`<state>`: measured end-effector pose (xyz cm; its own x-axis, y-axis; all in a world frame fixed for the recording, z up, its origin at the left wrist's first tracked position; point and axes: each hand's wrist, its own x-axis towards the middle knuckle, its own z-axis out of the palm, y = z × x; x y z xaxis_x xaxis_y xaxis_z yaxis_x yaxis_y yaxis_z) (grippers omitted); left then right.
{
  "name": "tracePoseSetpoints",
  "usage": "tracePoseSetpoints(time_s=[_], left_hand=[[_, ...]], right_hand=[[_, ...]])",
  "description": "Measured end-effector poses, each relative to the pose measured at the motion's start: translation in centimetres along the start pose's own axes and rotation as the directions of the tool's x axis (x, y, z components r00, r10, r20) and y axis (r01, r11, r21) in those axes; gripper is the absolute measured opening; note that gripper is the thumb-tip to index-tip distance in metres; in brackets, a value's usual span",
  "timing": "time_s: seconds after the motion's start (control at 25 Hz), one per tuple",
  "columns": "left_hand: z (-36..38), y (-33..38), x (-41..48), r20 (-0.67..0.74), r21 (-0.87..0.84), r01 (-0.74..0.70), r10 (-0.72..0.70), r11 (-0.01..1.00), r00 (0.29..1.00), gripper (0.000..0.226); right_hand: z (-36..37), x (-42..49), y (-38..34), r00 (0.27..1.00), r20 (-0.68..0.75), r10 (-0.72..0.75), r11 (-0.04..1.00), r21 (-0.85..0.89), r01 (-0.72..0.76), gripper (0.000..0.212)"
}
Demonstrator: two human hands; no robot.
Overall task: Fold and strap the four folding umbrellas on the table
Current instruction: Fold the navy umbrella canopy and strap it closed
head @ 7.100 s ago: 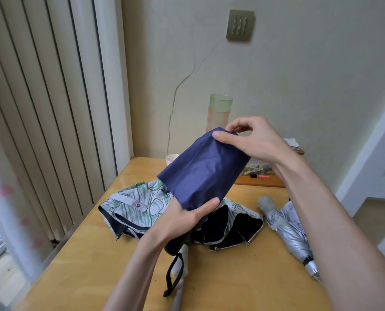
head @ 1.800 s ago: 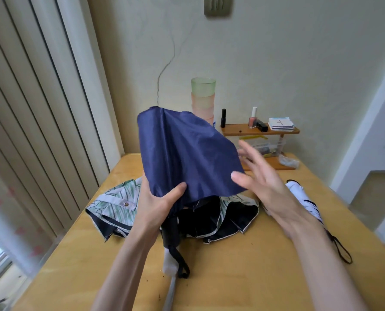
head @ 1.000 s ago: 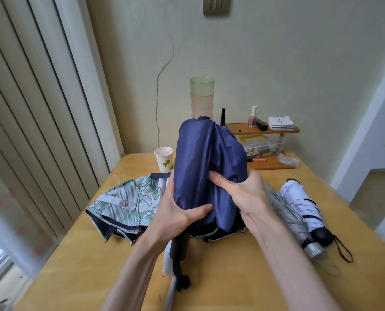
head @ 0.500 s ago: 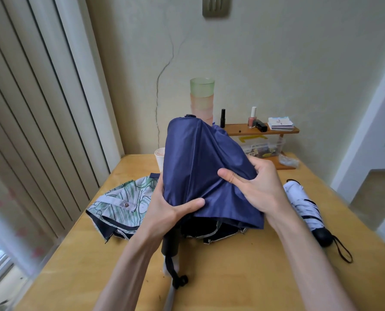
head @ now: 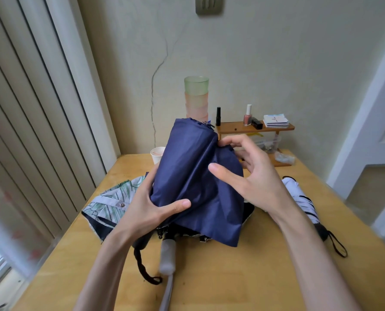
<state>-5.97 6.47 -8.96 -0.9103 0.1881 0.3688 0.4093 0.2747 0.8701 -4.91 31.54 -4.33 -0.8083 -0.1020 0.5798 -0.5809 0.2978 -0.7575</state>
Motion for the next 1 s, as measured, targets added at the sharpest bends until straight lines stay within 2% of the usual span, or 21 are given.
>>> tracePoseSetpoints(time_s=[0.12, 0.24, 0.28, 0.4, 0.56, 0.72, 0.88, 1.0], left_hand=[[0.0, -0.2, 0.1, 0.006, 0.030, -0.020, 0.020, 0.999, 1.000, 0.095], [0.0, -0.2, 0.0, -0.005, 0.033, -0.008, 0.008, 0.999, 1.000, 0.089], [-0.1, -0.2, 0.1, -0.013, 0.022, -0.003, 0.003, 1.000, 1.000, 0.087], [-0.7, -0.7, 0.3, -0.057, 0.003, 0.020, -0.019, 1.000, 0.998, 0.085], [-0.7, -0.9, 0.5, -0.072, -0.010, 0.035, -0.035, 0.999, 0.997, 0.089], [-0.7, -0.6, 0.4, -0.068, -0.043, 0.044, -0.047, 0.998, 0.997, 0.083], [-1.8, -0.8, 0.2, -0.071, -0.060, 0.081, -0.086, 0.995, 0.994, 0.086], [-1.9, -1.1, 0.1, -0.001, 0.025, 0.047, -0.047, 0.999, 0.999, 0.096]], right_hand=[[0.3, 0.0, 0.3, 1.000, -0.007, 0.007, 0.999, 0.041, -0.006, 0.044], [0.3, 0.1, 1.1, 0.999, 0.051, -0.018, 0.997, -0.070, 0.021, 0.018], [0.2, 0.1, 1.2, 0.998, 0.068, 0.007, 0.992, -0.130, 0.002, 0.017], [-0.6, 0.1, 1.1, 0.997, 0.052, 0.055, 0.966, -0.256, -0.040, 0.041], [-1.7, 0.1, 1.5, 0.998, 0.034, 0.046, 0.989, -0.144, -0.040, 0.040], [-1.1, 0.0, 0.9, 0.994, -0.075, 0.074, 0.994, -0.071, -0.079, 0.052], [-1.2, 0.1, 0.2, 0.993, -0.107, 0.042, 0.994, 0.104, -0.031, 0.019], [0.3, 0.3, -0.1, 0.995, -0.094, -0.038, 0.998, 0.043, 0.042, 0.030]])
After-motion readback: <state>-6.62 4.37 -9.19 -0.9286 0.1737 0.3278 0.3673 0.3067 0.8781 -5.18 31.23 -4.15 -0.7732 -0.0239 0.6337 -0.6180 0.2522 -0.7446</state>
